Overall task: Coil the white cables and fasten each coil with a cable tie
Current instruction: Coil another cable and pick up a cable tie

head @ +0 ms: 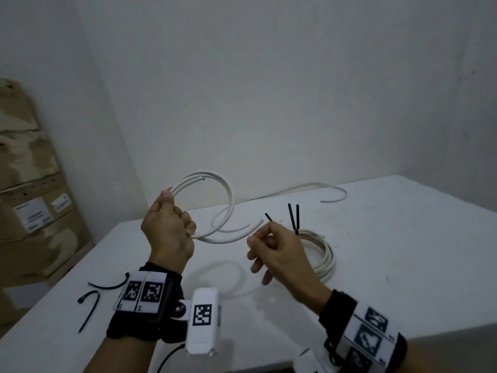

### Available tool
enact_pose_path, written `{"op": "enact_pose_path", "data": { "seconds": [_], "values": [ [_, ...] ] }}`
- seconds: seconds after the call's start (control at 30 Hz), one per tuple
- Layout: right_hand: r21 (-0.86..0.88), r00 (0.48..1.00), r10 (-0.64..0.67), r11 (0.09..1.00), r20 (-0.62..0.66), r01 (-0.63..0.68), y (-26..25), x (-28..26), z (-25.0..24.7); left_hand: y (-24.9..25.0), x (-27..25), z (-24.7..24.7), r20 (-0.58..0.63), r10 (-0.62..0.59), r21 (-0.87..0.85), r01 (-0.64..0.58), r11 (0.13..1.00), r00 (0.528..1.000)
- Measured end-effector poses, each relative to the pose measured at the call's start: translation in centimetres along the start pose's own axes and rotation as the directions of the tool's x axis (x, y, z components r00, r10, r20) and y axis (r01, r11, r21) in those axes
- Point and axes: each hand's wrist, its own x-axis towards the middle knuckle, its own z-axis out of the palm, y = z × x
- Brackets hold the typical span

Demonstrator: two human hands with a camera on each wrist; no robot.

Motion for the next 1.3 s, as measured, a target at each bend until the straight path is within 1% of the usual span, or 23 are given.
{"op": "enact_pose_path", "data": {
  "seconds": [0.1,0.2,0.27,0.33,0.4,0.5,0.53,0.57,0.6,0.63,0.7,0.77,0.8,0.87,0.9,0.97,1.1,1.13,1.17,1.23,1.27,1.3],
  "values": [
    [0.146,0.998,0.059,0.988,-0.031,-0.054,0.8,-0.2,1.1,-0.4,-0.6,0.2,0.015,-0.029,-0.020,0.030,0.999,0.999],
    [0.349,0.997,0.070,0.936,-0.030,-0.055,-0.1,0.1,2.0,-1.2,-1.5,0.3,0.034,-0.034,0.014,0.034,0.999,0.999],
    [0.438,0.989,0.109,0.897,-0.099,-0.055,-0.8,0.5,2.3,-1.5,-1.9,0.4,0.035,-0.044,0.009,0.044,0.999,0.998],
    [0.530,0.970,0.138,0.848,-0.197,-0.013,-1.4,0.5,2.6,-1.7,-2.0,0.4,0.014,-0.051,-0.009,0.051,0.999,0.999],
    [0.543,0.958,0.074,0.834,-0.277,0.093,-1.5,0.1,3.1,-1.7,-1.9,0.3,-0.022,-0.061,-0.031,0.060,0.998,0.998],
    [0.455,0.951,-0.082,0.863,-0.297,0.217,-1.2,-0.9,4.1,-1.8,-1.3,0.0,-0.055,-0.090,-0.059,0.087,0.994,0.994],
    [0.440,0.951,-0.095,0.870,-0.295,0.224,-1.0,-0.8,4.2,-1.9,-1.2,-0.1,-0.055,-0.102,-0.060,0.099,0.993,0.993],
    [0.443,0.953,-0.073,0.873,-0.294,0.204,-0.8,-0.5,4.1,-2.0,-1.2,-0.1,-0.050,-0.115,-0.060,0.112,0.992,0.992],
    [0.476,0.957,-0.017,0.865,-0.289,0.160,-0.6,-0.2,3.9,-2.1,-1.3,-0.2,-0.039,-0.128,-0.059,0.126,0.990,0.991],
    [0.528,0.961,0.054,0.843,-0.270,0.102,-0.6,0.2,3.6,-2.1,-1.4,-0.2,-0.026,-0.138,-0.055,0.137,0.989,0.990],
    [0.587,0.970,0.171,0.809,-0.175,-0.037,-0.6,1.0,3.1,-2.1,-1.8,-0.1,-0.006,-0.135,-0.039,0.135,0.990,0.991],
    [0.540,0.970,0.241,0.820,-0.027,-0.189,-0.9,1.7,2.7,-2.2,-2.1,0.0,-0.006,-0.103,0.007,0.103,0.995,0.995],
    [0.512,0.963,0.265,0.821,0.053,-0.255,-1.0,2.0,2.5,-2.2,-2.1,0.0,-0.011,-0.086,0.038,0.086,0.996,0.996],
    [0.504,0.935,0.291,0.787,0.202,-0.354,-1.3,2.6,1.9,-2.3,-2.1,-0.1,-0.023,-0.071,0.097,0.073,0.993,0.997],
    [0.515,0.923,0.284,0.768,0.260,-0.381,-1.5,2.7,1.7,-2.3,-2.1,-0.2,-0.035,-0.067,0.123,0.071,0.990,0.997],
    [0.541,0.911,0.254,0.740,0.325,-0.399,-1.5,2.9,1.3,-2.5,-2.2,-0.3,-0.053,-0.041,0.166,0.049,0.985,0.998],
    [0.601,0.899,0.252,0.675,0.358,-0.428,-1.2,2.9,0.8,-2.9,-1.6,-0.5,-0.055,0.132,0.293,-0.110,0.950,0.990],
    [0.599,0.909,0.244,0.689,0.339,-0.408,-1.1,2.9,0.7,-3.0,-1.4,-0.7,-0.042,0.166,0.320,-0.144,0.936,0.985],
    [0.558,0.926,0.229,0.746,0.299,-0.364,-1.0,2.9,0.6,-3.2,-1.4,-0.7,-0.031,0.181,0.336,-0.160,0.928,0.983],
    [0.380,0.964,0.159,0.896,0.212,-0.231,-0.8,2.9,0.6,-3.4,-1.7,-0.8,-0.013,0.171,0.337,-0.156,0.929,0.985],
    [0.305,0.978,0.107,0.939,0.179,-0.159,-0.7,3.0,0.6,-3.4,-1.9,-0.7,-0.007,0.157,0.327,-0.146,0.934,0.988],
    [0.272,0.987,0.058,0.957,0.151,-0.098,-0.6,3.0,0.6,-3.4,-2.2,-0.6,-0.005,0.140,0.312,-0.131,0.941,0.990]
  ]
}}
